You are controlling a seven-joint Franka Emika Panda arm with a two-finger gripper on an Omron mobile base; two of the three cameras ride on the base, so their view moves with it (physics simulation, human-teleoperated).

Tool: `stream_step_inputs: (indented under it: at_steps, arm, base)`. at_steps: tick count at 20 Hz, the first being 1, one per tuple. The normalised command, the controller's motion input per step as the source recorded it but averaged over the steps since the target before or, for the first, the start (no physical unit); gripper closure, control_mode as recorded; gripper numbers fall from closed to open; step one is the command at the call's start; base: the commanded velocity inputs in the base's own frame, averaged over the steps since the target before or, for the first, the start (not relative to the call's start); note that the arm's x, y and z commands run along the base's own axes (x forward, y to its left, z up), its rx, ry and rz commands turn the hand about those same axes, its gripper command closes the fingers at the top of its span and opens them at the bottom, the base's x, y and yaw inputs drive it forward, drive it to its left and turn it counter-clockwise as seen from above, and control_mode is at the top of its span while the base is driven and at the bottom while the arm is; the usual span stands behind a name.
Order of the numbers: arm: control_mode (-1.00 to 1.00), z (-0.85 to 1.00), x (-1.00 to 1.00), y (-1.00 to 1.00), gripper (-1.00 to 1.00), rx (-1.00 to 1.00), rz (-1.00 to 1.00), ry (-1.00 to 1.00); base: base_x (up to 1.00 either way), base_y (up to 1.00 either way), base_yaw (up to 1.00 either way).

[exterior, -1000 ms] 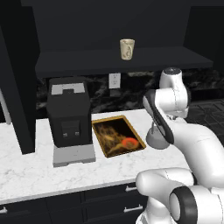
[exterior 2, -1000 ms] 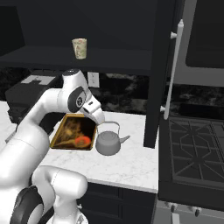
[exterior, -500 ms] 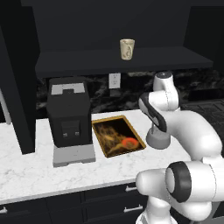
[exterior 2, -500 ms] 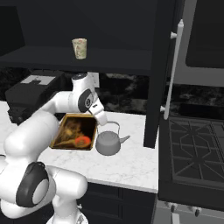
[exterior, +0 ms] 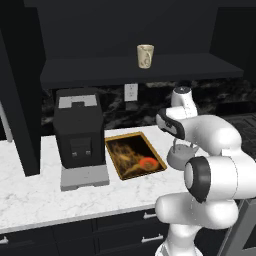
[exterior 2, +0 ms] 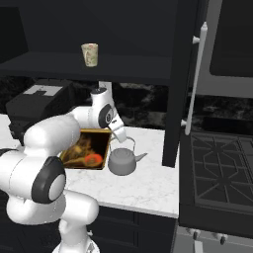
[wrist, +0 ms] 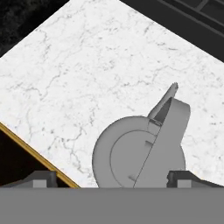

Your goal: Pick the kettle from the counter and place it on the tray. Then pick the mug from the cabinet and place it on the tray. Then close the cabinet doors.

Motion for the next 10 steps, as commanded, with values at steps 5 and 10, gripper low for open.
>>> stream_step_inputs:
  at_steps: [5,10]
  arm:
    - [-1.00,-0.14,0.28,-0.12,-1.00,0.00,0.00,0.03]
    - [-1.00,-0.22,0.03,-0.14,-1.00,0.00,0.00,0.08]
  base:
    - [0.00,0.00,0.00]
    - [0.00,0.00,0.00]
